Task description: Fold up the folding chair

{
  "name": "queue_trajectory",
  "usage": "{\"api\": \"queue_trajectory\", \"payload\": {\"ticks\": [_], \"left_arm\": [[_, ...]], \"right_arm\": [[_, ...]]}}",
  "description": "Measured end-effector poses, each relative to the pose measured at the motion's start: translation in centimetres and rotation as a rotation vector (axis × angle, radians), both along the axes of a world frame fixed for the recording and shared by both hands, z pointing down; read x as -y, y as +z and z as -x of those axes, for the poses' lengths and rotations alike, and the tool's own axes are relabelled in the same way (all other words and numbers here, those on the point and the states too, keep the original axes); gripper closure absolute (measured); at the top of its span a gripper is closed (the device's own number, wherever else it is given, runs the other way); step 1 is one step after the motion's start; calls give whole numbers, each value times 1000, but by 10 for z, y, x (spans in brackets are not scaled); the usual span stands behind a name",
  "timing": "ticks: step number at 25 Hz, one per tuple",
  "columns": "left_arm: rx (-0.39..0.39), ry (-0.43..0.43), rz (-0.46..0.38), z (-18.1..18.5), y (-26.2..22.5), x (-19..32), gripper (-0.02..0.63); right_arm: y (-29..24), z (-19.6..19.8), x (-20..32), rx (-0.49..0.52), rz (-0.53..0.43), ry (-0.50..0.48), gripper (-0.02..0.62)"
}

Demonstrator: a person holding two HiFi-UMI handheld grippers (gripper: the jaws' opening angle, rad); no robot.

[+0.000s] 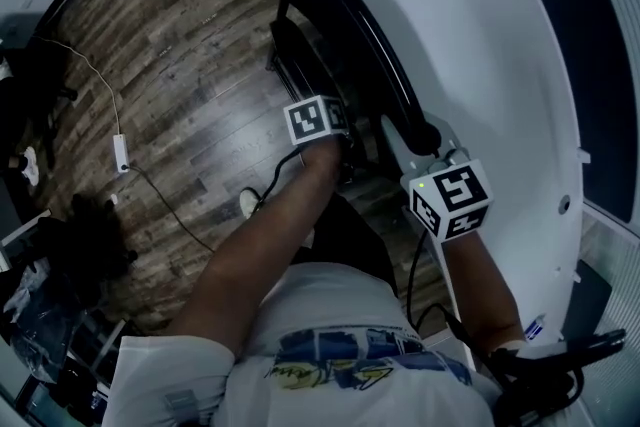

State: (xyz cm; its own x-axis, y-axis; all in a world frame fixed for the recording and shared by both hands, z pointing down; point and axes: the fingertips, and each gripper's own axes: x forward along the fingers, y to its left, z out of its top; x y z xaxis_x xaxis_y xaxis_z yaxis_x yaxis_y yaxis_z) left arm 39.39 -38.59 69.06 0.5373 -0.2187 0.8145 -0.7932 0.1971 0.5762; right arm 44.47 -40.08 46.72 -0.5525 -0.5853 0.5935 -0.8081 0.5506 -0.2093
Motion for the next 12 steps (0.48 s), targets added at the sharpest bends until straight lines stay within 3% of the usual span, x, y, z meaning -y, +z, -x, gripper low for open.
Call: {"api": "queue_trajectory", "payload": {"ticks": [12], "left_arm": [[-87,169,-149,-15,-12,13,405]], "right_arm": [[7,-21,10,11,1,-2,535]]}}
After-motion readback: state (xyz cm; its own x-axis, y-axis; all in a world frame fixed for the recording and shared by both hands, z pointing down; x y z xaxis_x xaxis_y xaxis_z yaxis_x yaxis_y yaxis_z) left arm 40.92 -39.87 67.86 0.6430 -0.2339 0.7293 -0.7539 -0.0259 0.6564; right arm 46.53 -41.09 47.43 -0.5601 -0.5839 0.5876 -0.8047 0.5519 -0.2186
